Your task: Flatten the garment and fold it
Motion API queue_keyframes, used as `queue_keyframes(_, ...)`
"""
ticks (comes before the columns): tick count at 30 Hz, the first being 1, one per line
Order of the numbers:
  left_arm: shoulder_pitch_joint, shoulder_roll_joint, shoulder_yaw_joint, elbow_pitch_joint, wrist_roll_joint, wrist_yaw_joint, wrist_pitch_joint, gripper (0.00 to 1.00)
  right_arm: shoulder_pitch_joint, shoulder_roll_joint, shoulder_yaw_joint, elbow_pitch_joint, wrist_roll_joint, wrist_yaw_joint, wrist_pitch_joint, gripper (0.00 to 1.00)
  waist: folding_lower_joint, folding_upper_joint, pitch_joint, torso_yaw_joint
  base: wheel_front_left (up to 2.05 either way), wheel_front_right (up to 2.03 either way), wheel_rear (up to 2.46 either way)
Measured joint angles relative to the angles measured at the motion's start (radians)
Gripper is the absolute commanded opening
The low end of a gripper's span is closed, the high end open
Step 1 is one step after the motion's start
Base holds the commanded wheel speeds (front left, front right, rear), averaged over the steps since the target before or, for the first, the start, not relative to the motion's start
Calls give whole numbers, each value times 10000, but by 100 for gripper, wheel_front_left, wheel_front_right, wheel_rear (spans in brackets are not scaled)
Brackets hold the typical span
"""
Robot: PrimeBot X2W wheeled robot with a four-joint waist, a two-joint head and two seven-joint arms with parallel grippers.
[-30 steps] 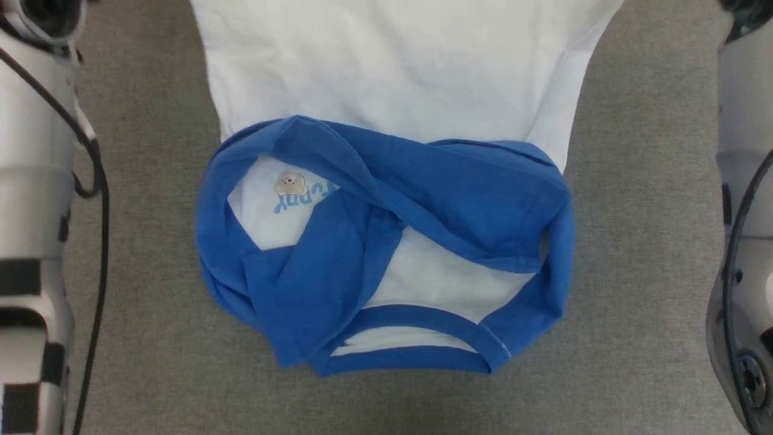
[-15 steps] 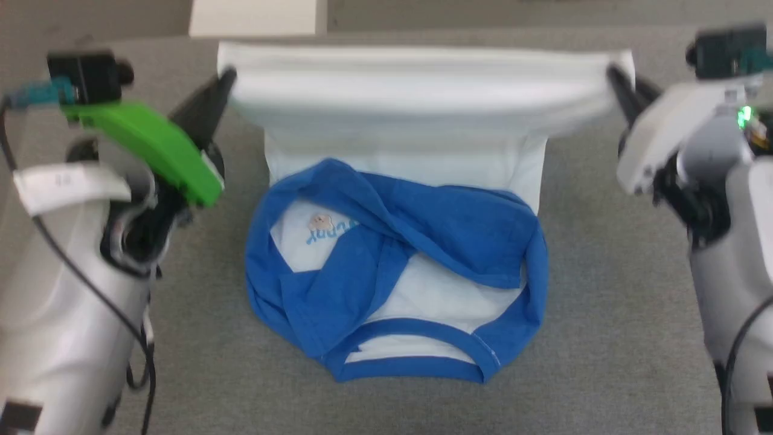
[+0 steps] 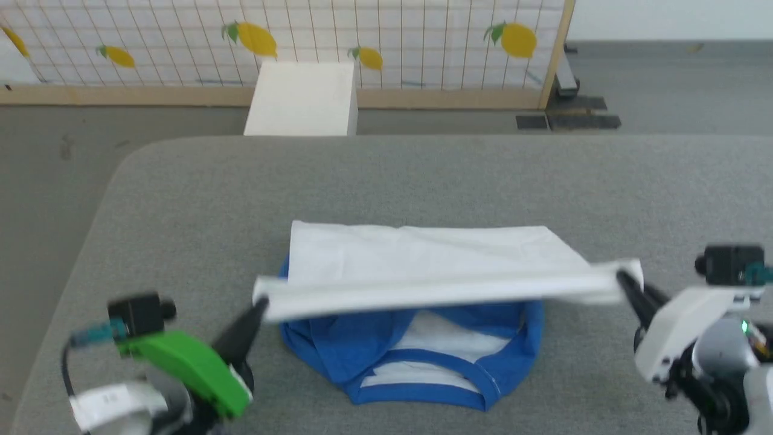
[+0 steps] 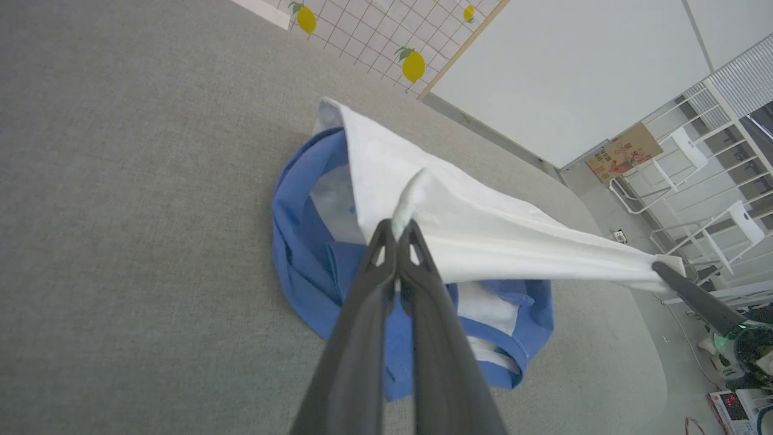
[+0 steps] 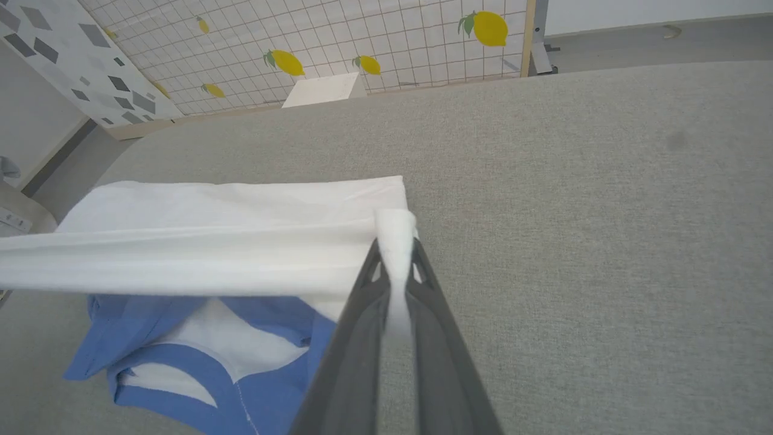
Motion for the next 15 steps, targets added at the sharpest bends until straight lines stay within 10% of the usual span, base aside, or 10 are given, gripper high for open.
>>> queue_keyframes(15,566,-748,-579,2821,61,-334,-619,0,1053,690,334,1388,-667,0,-355,0,0,0,181,-100,0,0,0)
